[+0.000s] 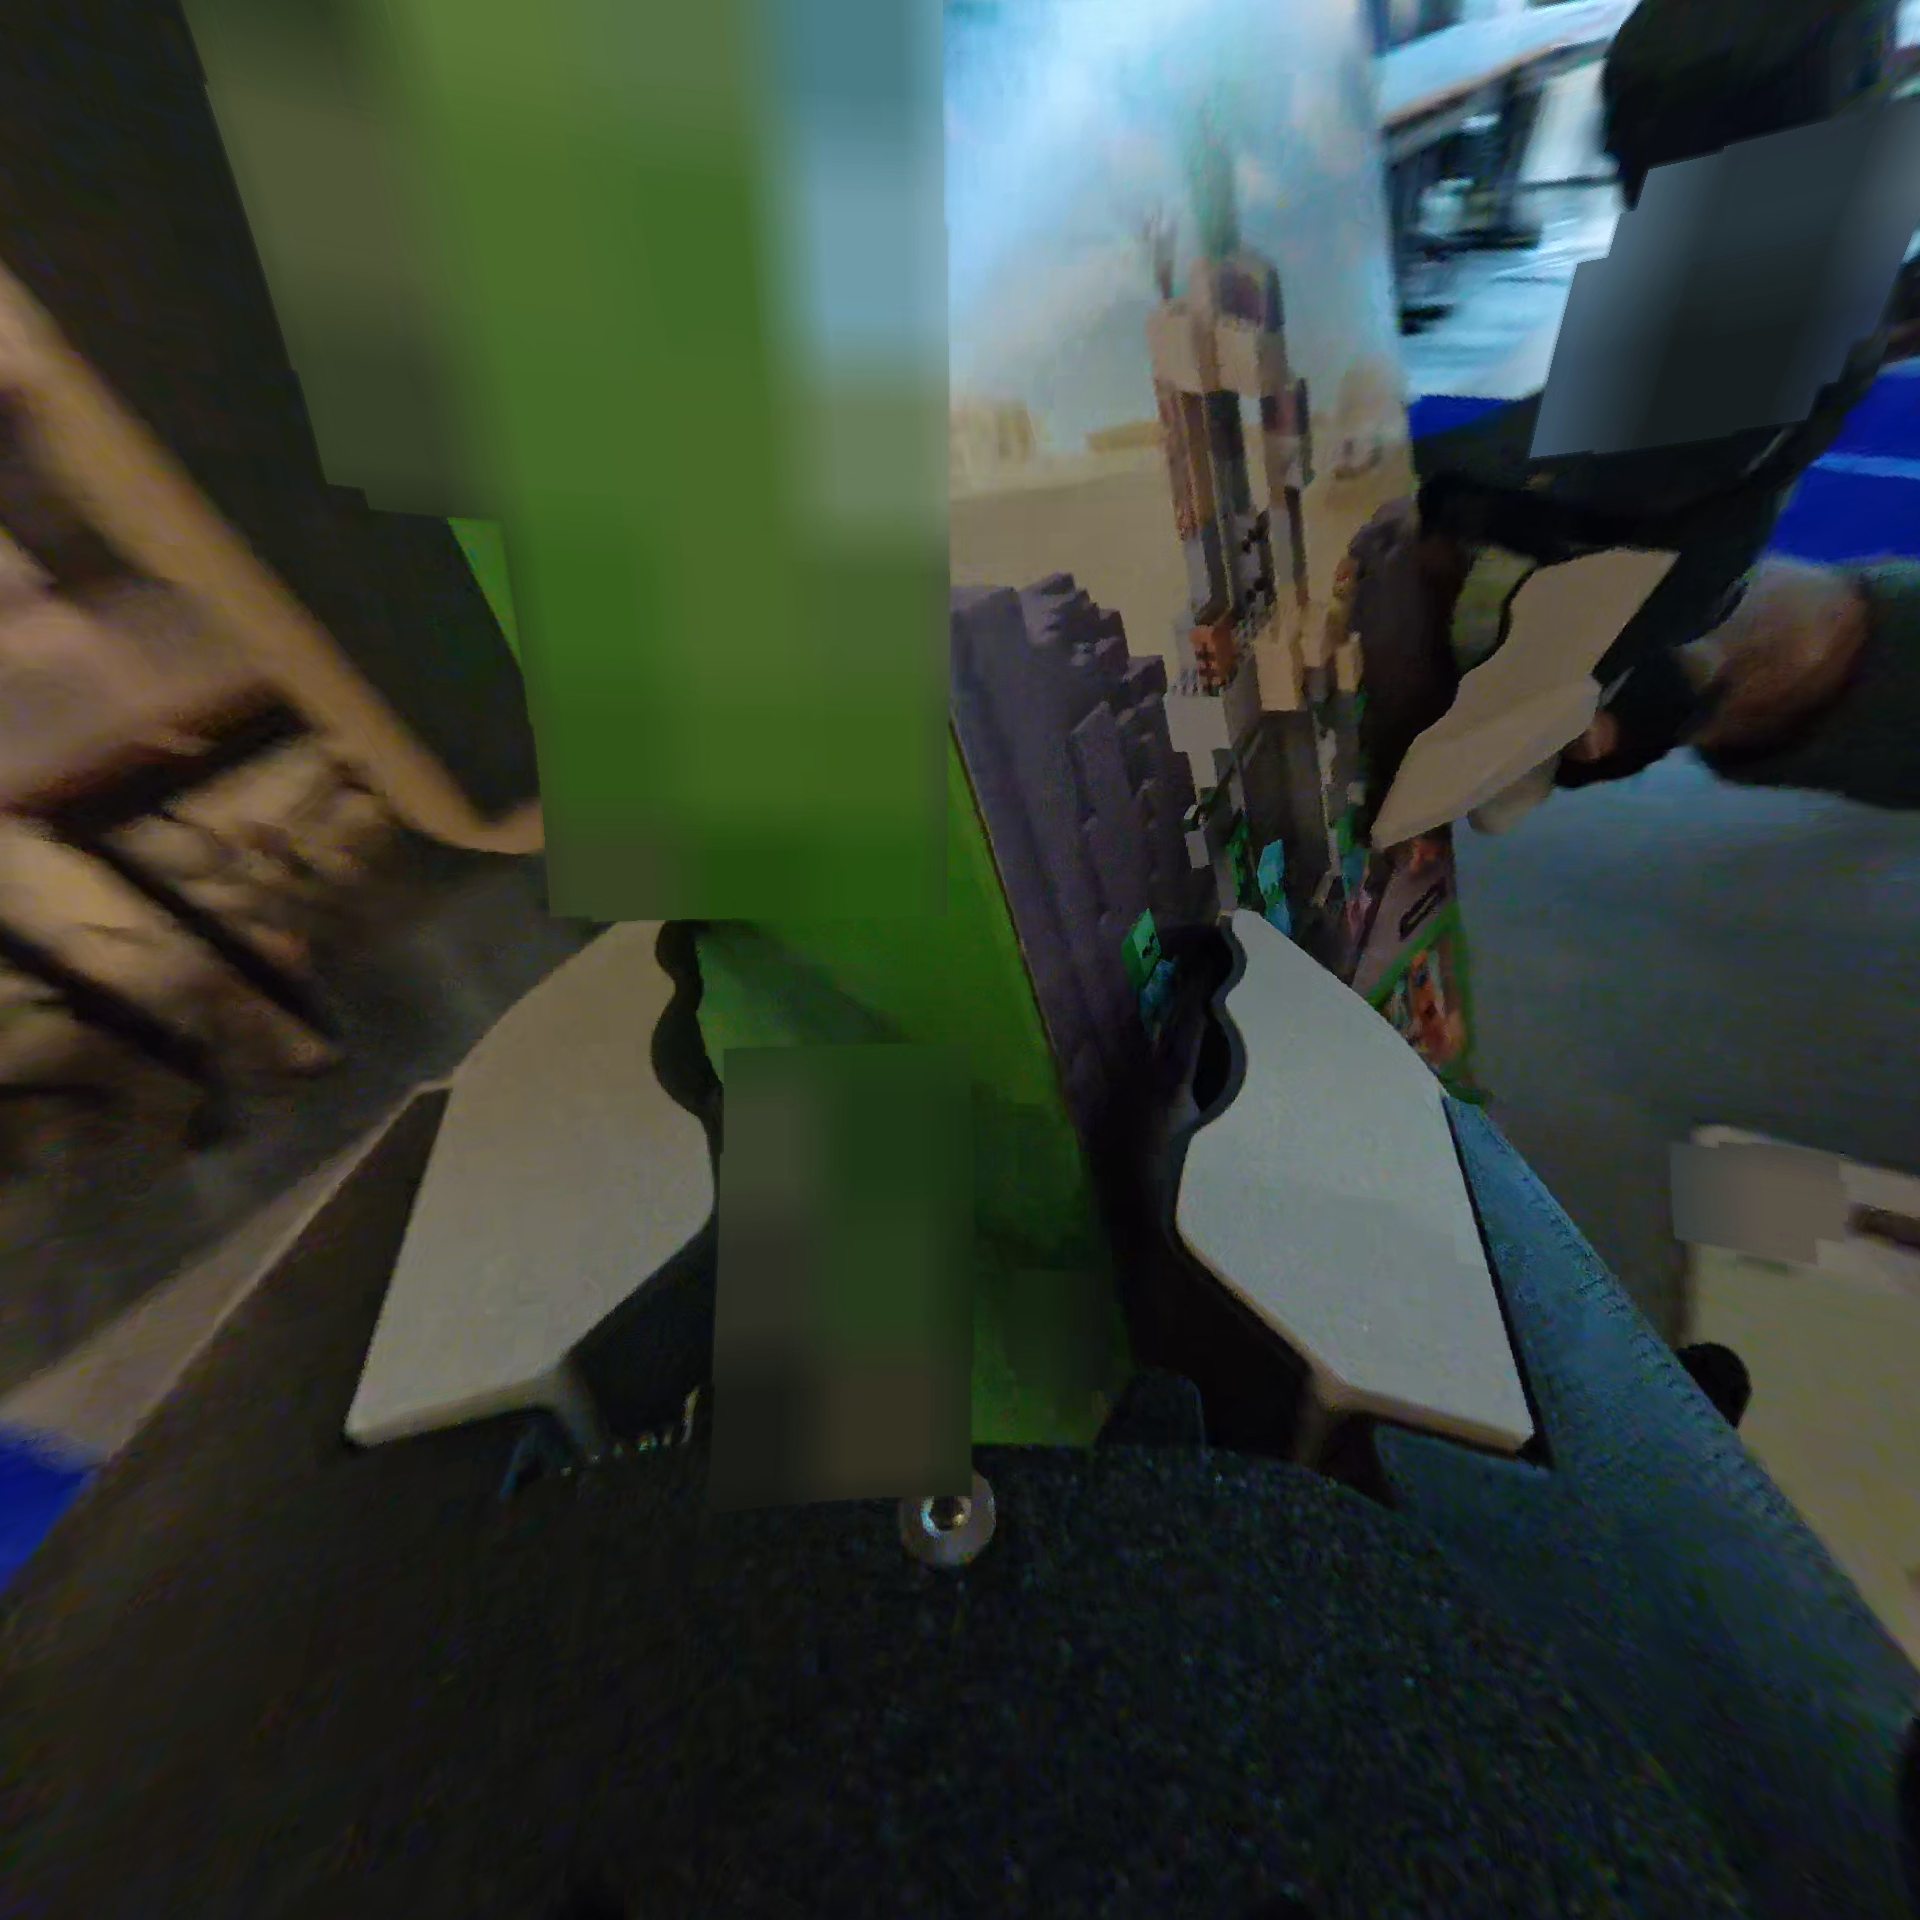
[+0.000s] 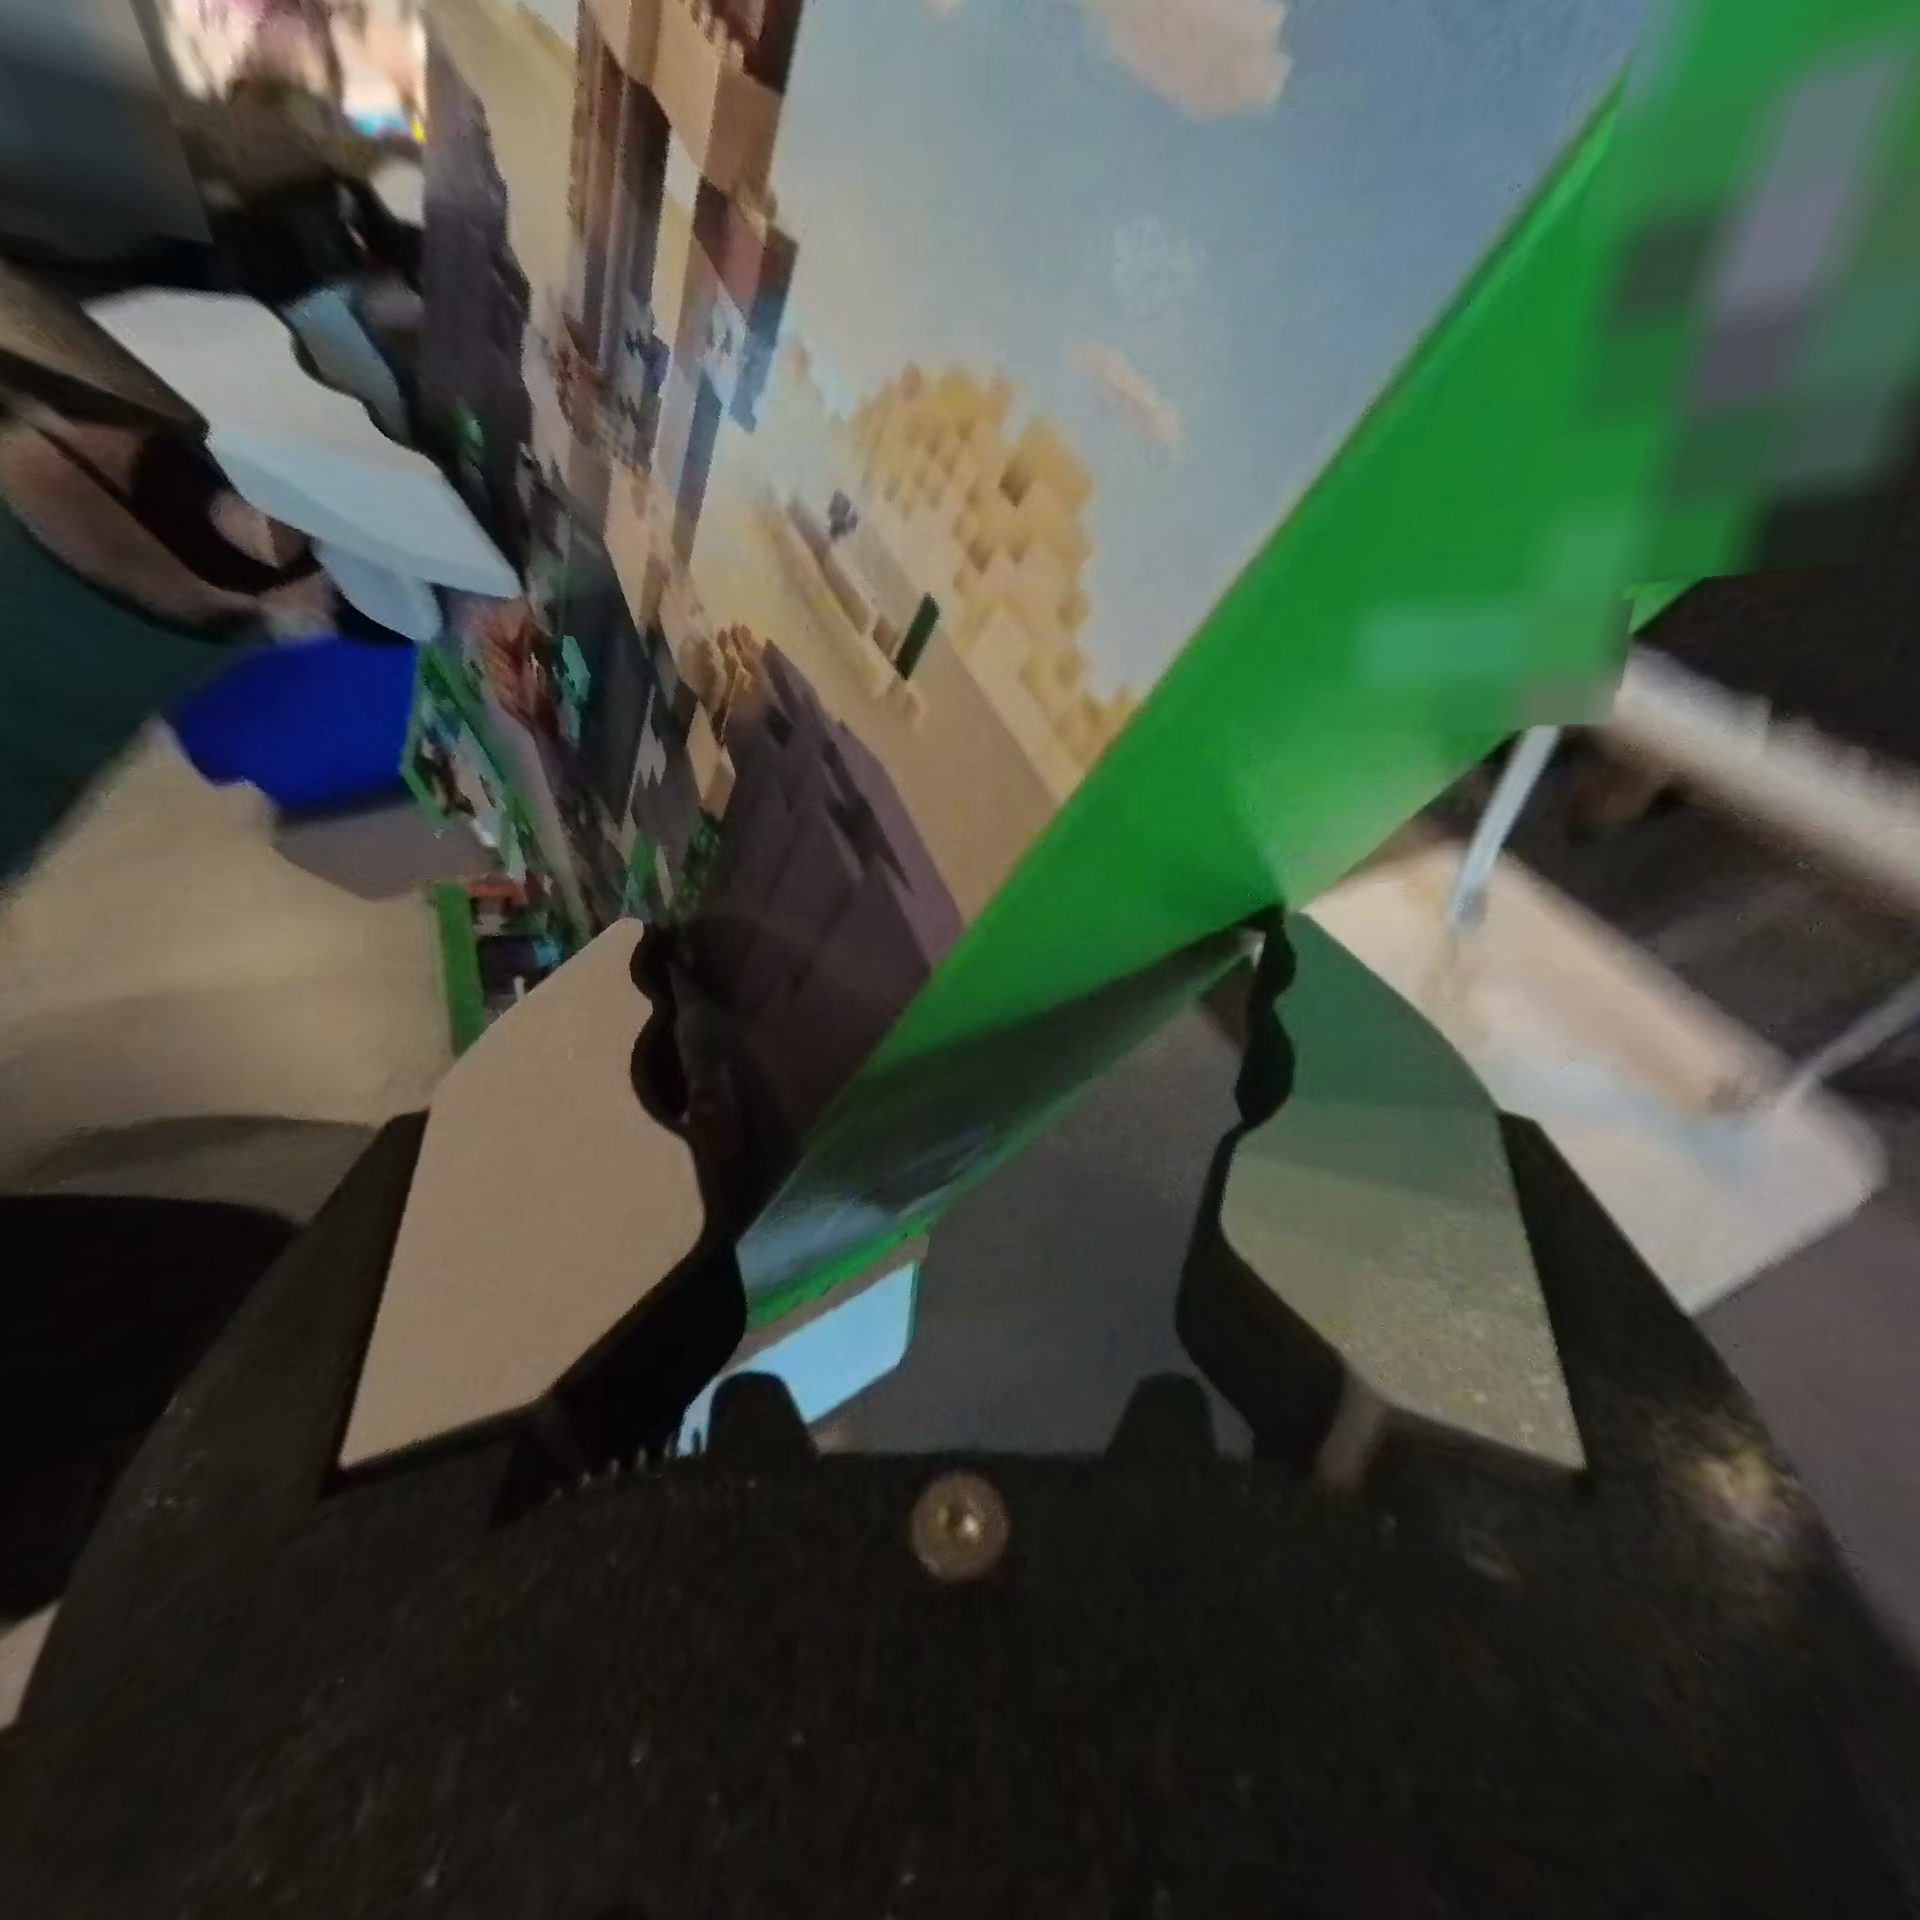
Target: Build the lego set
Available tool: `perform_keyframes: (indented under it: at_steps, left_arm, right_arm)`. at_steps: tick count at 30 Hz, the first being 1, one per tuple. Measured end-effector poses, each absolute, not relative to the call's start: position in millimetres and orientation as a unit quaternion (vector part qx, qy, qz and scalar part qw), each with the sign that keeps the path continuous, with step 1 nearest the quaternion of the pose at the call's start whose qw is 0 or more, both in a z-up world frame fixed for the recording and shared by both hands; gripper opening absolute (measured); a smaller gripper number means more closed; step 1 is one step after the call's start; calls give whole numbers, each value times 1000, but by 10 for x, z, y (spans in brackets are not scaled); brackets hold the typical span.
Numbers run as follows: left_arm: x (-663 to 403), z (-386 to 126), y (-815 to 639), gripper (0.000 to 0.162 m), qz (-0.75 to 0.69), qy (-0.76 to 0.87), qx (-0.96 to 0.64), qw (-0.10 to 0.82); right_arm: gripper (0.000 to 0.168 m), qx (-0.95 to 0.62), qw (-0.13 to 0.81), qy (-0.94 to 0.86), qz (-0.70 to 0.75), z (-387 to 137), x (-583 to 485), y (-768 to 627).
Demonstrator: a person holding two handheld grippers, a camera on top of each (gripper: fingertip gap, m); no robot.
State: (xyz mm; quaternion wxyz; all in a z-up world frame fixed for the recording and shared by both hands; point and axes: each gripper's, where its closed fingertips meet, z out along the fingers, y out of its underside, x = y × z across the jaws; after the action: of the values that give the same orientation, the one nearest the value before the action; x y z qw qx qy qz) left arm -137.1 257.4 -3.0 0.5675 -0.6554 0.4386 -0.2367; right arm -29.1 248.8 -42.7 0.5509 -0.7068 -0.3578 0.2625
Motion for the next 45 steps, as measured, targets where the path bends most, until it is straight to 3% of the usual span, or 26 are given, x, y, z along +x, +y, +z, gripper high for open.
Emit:
perform_keyframes:
  at_steps: [9, 20, 30, 39, 45]
  left_arm:
    - [-2215, 230, 2357, 92, -102, 373, -638, 666]
    - [-2488, -380, 2066, 90, -44, 341, -679, 648]
    - [-2505, 572, 2025, 89, -12, 343, -628, 698]
    - [-2391, 70, 2084, 89, -37, 344, -657, 670]
    - [-2375, 585, 2111, 89, -22, 350, -631, 692]
  right_arm:
    - [103, -626, 608, -444, 205, 235, -1113, 2541]
    - [101, -627, 575, -472, 232, -400, -1419, 2382]
    - [101, -588, 613, -471, 237, 488, -1464, 2382]
    - [101, -628, 580, -454, 250, -48, -1349, 2392]
    - [101, -607, 606, -455, 237, 468, -1334, 2419]
